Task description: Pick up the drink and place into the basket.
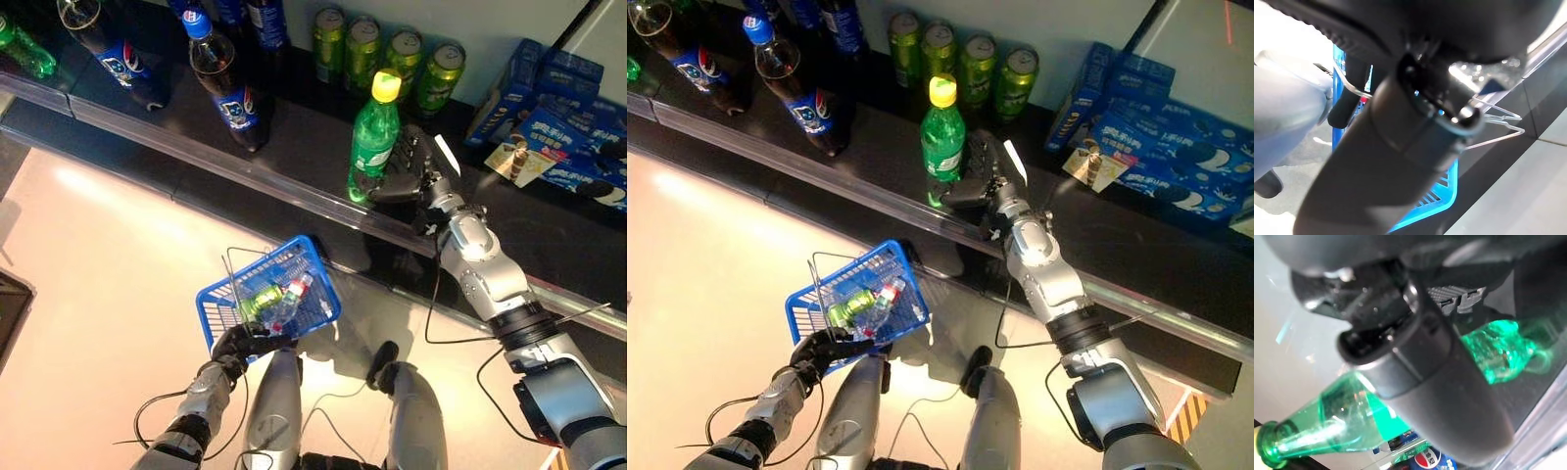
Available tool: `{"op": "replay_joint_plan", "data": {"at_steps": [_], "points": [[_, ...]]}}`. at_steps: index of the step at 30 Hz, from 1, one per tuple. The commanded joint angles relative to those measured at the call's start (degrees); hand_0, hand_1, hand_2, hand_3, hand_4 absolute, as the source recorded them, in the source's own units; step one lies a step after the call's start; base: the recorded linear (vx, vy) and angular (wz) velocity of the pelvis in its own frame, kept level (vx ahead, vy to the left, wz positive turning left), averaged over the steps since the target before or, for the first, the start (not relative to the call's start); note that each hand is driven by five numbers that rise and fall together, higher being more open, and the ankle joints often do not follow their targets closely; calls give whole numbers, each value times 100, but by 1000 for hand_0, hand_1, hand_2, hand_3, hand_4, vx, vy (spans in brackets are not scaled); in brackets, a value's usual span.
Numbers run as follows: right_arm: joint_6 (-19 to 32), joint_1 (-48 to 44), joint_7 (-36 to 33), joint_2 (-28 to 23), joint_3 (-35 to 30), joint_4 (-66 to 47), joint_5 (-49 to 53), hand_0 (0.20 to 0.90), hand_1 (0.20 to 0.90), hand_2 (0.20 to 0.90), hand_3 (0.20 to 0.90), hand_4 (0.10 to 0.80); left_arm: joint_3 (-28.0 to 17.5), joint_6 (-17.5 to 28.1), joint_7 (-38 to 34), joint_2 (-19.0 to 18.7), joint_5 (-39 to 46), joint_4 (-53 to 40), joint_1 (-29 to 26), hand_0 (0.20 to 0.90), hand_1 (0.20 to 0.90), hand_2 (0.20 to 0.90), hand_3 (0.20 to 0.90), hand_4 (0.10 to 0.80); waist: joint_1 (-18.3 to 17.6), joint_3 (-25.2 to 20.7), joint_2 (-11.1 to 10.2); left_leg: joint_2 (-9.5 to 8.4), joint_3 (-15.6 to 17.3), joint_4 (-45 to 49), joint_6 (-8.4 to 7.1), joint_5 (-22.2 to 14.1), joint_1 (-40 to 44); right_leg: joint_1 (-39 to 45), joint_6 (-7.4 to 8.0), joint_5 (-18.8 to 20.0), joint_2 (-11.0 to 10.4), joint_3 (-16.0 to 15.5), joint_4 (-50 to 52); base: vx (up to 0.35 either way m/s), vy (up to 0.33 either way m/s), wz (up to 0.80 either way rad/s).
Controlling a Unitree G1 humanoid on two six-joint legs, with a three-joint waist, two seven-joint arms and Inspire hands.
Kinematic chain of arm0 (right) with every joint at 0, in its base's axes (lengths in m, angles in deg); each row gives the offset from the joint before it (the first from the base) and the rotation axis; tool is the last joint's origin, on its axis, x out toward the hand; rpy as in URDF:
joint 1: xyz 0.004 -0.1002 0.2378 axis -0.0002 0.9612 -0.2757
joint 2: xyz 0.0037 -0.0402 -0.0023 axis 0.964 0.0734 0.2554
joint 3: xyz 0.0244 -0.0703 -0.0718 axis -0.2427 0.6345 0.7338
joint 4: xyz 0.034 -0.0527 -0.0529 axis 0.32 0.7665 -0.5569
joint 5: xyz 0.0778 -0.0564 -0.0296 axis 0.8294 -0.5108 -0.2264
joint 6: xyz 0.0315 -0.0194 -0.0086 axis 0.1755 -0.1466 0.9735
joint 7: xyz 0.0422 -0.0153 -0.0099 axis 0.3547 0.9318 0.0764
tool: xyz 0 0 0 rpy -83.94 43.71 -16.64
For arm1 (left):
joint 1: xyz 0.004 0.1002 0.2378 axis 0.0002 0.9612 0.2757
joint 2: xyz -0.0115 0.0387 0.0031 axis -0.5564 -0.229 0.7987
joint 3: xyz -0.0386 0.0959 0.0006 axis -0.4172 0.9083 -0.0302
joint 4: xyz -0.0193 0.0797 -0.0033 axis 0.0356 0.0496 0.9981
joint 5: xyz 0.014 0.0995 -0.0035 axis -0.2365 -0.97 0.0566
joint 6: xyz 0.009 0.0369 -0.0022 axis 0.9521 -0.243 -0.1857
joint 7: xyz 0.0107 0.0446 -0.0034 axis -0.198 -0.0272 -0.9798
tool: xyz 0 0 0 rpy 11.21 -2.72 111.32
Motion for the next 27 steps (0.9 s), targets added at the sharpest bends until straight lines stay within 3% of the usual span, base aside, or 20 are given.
{"op": "replay_joint_plan", "data": {"at_steps": [1, 15, 16, 17, 27], "points": [[282, -1108, 253, -25, -168, -146, 359, 900, 900, 900, 900, 800, 306, 288, 210, -564, -138, -637, 507, 300, 300, 300, 200, 100, 185, -226, 192, -220, -337, -108, 379, 256, -76, 483, 516, 732, -562, -387, -615, 7, -8, 4], [222, -1435, 682, 197, 14, 290, 1072, 900, 900, 900, 900, 800, 431, 244, 305, -618, -127, -675, 450, 300, 300, 300, 200, 100, 324, -211, 241, -296, -386, -161, 389, 264, -29, 598, 551, 784, -629, -501, -725, 4, 2, 2], [287, -1467, 687, 223, 19, 322, 1115, 533, 533, 533, 472, 372, 430, 252, 323, -621, -125, -667, 448, 300, 300, 300, 200, 100, 336, -210, 252, -298, -387, -174, 388, 271, -24, 605, 558, 789, -636, -512, -735, 8, 13, 4], [300, -1493, 672, 249, 21, 339, 1148, 300, 300, 300, 200, 100, 431, 268, 336, -617, -121, -661, 456, 300, 300, 300, 200, 100, 348, -212, 263, -303, -390, -187, 388, 278, -16, 617, 560, 794, -642, -523, -746, 10, 24, 7], [424, -1492, 601, 421, -48, 428, 1307, 300, 300, 300, 200, 100, 518, 319, 306, -562, -74, -671, 444, 300, 300, 300, 200, 100, 366, -207, 336, -362, -407, -221, 409, 273, -30, 598, 577, 828, -686, -525, -761, 2, 5, 1]]}}
